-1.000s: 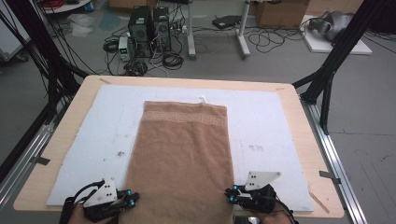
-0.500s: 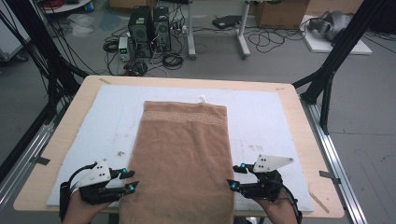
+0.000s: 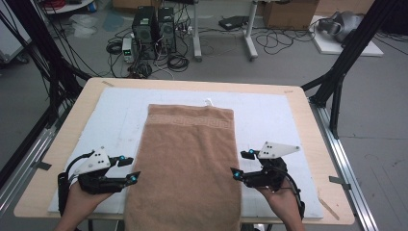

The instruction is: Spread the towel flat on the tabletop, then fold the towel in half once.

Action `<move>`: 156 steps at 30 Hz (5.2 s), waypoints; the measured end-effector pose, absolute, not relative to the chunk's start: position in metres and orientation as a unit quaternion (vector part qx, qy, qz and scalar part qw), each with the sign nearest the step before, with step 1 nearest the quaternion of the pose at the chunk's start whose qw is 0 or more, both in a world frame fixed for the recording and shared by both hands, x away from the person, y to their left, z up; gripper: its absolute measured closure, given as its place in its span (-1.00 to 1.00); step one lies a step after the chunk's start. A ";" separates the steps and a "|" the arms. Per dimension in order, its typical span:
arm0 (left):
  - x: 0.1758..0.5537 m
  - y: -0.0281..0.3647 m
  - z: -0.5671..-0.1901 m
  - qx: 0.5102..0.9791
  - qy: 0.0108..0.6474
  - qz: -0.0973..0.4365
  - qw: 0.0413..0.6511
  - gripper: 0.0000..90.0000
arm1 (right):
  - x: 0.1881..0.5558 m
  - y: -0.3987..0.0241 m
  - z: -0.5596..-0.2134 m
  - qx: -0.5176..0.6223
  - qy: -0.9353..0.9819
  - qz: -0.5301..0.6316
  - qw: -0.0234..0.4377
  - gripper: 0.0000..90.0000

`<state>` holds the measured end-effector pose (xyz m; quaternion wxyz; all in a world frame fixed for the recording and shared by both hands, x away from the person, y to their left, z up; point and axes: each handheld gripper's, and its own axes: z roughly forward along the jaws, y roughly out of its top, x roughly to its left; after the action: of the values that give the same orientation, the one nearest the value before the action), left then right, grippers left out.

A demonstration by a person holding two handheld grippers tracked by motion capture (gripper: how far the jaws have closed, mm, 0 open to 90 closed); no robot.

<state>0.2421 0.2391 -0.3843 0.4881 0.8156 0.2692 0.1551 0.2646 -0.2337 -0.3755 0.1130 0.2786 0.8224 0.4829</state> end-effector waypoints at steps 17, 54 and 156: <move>0.250 0.240 -0.375 0.812 0.270 0.160 0.493 -0.04 | 0.276 -0.229 -0.358 0.265 0.828 0.479 0.125 -0.41; 0.273 0.246 -0.359 0.807 0.279 0.155 0.497 -0.11 | 0.289 -0.232 -0.349 0.262 0.835 0.467 0.123 -0.46; 0.408 0.207 -0.437 0.838 0.396 0.166 0.337 0.34 | 0.422 -0.206 -0.437 0.374 0.857 0.335 0.114 0.37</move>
<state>0.4084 0.2068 -0.4366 0.3369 0.8381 0.3955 0.1662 0.4220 -0.2055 -0.4374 0.1144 0.3741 0.8572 0.3348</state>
